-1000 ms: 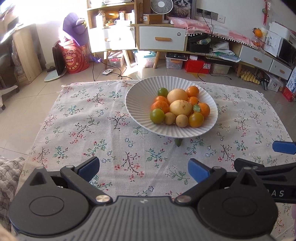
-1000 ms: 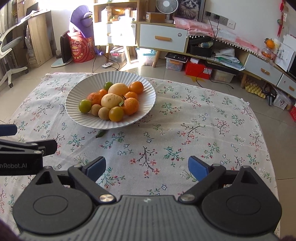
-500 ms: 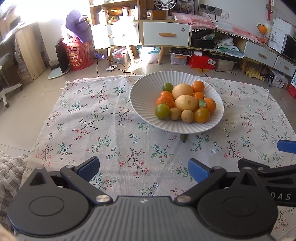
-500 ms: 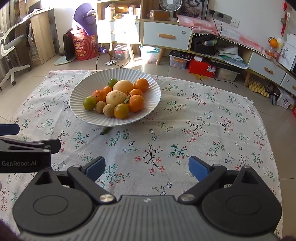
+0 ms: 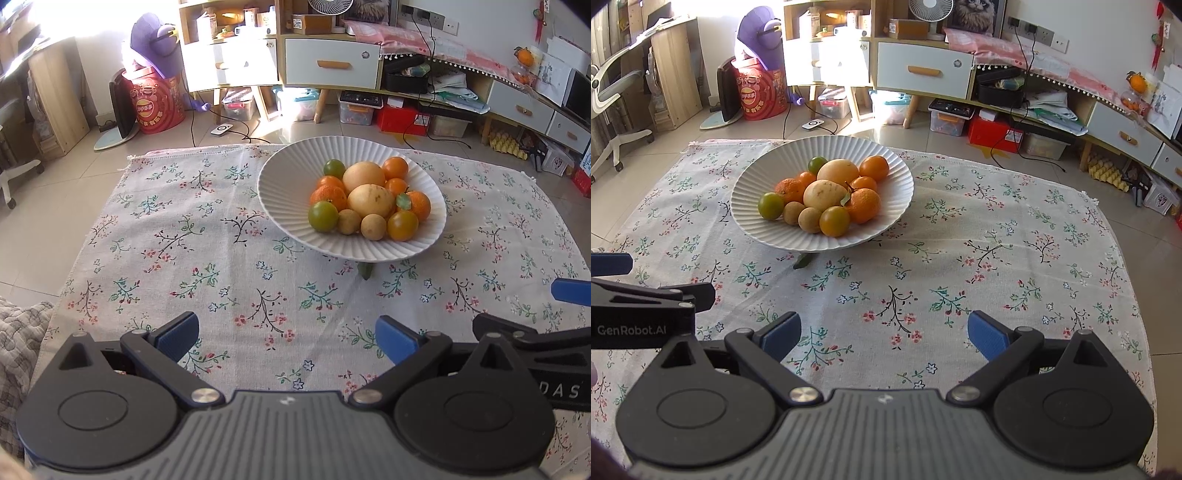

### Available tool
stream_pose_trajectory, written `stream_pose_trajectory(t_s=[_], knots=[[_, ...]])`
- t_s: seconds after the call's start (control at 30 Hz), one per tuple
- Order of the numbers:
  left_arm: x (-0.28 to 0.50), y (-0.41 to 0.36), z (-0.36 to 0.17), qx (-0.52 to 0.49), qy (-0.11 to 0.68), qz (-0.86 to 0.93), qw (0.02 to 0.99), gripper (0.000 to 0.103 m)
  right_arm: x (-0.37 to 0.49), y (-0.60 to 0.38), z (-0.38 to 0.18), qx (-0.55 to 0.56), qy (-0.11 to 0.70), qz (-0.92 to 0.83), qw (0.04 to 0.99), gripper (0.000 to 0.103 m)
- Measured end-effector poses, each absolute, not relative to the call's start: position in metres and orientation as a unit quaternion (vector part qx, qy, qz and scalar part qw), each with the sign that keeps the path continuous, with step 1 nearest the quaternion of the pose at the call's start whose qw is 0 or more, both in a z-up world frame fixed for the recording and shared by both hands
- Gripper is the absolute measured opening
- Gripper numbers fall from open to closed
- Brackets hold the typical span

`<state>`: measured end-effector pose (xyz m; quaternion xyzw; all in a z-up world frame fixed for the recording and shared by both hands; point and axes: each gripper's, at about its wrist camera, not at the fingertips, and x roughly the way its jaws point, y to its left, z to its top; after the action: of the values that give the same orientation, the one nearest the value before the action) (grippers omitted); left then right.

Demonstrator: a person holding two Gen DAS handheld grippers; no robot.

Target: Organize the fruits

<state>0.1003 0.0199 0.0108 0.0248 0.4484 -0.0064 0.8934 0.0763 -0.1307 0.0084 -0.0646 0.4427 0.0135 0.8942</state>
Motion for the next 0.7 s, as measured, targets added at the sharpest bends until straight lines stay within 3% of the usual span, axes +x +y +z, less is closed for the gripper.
stream_pose_trajectory(t_s=[0.7], knots=[[0.1002, 0.0193, 0.0099, 0.030, 0.448, -0.004, 0.893, 0.078, 0.0769, -0.1324, 0.0082, -0.059, 0.443, 0.008, 0.894, 0.097]])
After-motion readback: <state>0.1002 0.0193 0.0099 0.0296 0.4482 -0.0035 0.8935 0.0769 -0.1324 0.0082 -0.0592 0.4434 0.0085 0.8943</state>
